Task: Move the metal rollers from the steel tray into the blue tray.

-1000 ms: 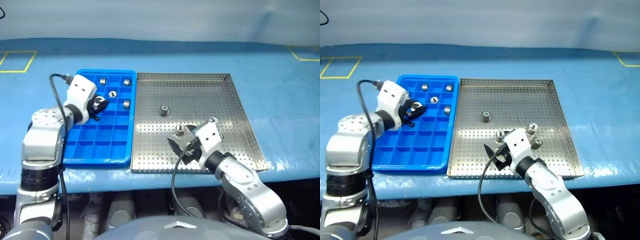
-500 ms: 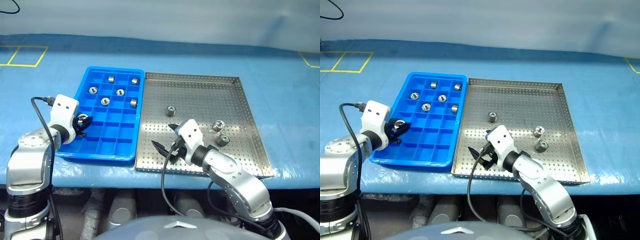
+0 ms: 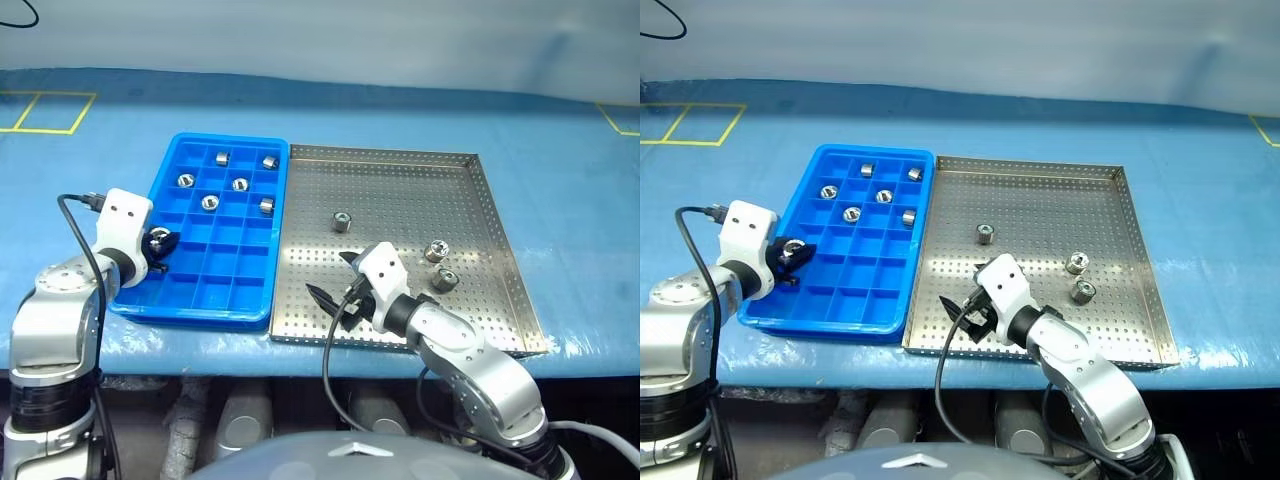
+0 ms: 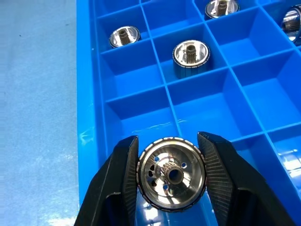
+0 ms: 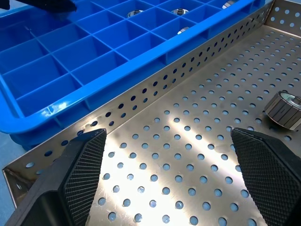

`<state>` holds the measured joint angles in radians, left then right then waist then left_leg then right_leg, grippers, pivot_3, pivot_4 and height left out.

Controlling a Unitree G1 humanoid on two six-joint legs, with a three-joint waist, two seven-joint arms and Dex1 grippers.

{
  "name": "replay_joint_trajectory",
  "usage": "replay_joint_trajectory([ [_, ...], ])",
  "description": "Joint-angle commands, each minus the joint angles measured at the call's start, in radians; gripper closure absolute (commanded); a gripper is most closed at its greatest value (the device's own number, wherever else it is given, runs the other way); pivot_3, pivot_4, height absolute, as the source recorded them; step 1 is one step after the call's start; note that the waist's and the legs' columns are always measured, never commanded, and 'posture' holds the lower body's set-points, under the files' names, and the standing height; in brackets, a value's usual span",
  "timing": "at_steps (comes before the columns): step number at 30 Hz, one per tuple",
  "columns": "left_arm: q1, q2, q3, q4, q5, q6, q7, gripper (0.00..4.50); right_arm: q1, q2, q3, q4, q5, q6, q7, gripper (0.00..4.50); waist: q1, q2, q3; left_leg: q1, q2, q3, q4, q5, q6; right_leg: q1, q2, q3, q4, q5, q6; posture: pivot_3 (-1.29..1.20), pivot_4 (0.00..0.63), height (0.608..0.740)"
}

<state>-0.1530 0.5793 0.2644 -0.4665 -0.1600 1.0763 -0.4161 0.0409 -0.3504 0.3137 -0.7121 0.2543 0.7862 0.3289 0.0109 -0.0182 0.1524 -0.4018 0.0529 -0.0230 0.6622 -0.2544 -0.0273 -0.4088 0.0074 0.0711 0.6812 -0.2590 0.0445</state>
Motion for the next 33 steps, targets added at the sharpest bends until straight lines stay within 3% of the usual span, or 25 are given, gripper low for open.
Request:
replay_joint_trajectory([
  [1, -0.059, -0.013, 0.001, 0.021, 0.01, -0.076, 0.039, 2.79, -0.004, 0.002, -0.004, -0.036, 0.001, -0.016, -0.001, 0.0, 0.001, 0.0, 0.0, 0.0, 0.0, 0.0, 0.0, 0.0, 0.0, 0.0, 0.0, 0.0, 0.0, 0.0, 0.0, 0.07, 0.15, 0.74],
  [15, -0.154, -0.034, -0.103, 0.194, 0.058, -0.077, 0.146, 2.79, 0.029, 0.013, -0.014, -0.051, -0.007, -0.018, -0.029, 0.0, -0.025, 0.0, 0.0, 0.0, 0.0, 0.0, 0.0, 0.0, 0.0, 0.0, 0.0, 0.0, 0.0, 0.0, 0.0, 0.02, 0.15, 0.74],
  [29, -0.079, -0.113, 0.061, 0.102, 0.012, 0.013, 0.236, 2.79, 0.043, 0.013, -0.012, -0.054, -0.004, -0.017, -0.04, 0.0, -0.036, -0.001, 0.0, 0.0, 0.0, 0.0, -0.001, 0.0, 0.0, 0.0, 0.0, 0.0, 0.0, 0.0, 0.0, 0.04, 0.15, 0.74],
  [33, -0.065, -0.14, 0.057, 0.118, 0.009, 0.007, 0.243, 2.79, 0.02, 0.013, -0.001, -0.038, -0.001, -0.019, -0.026, 0.0, -0.035, -0.001, 0.0, 0.0, 0.0, 0.0, -0.001, 0.0, 0.0, 0.0, 0.0, 0.0, 0.0, 0.0, 0.0, 0.06, 0.15, 0.74],
])
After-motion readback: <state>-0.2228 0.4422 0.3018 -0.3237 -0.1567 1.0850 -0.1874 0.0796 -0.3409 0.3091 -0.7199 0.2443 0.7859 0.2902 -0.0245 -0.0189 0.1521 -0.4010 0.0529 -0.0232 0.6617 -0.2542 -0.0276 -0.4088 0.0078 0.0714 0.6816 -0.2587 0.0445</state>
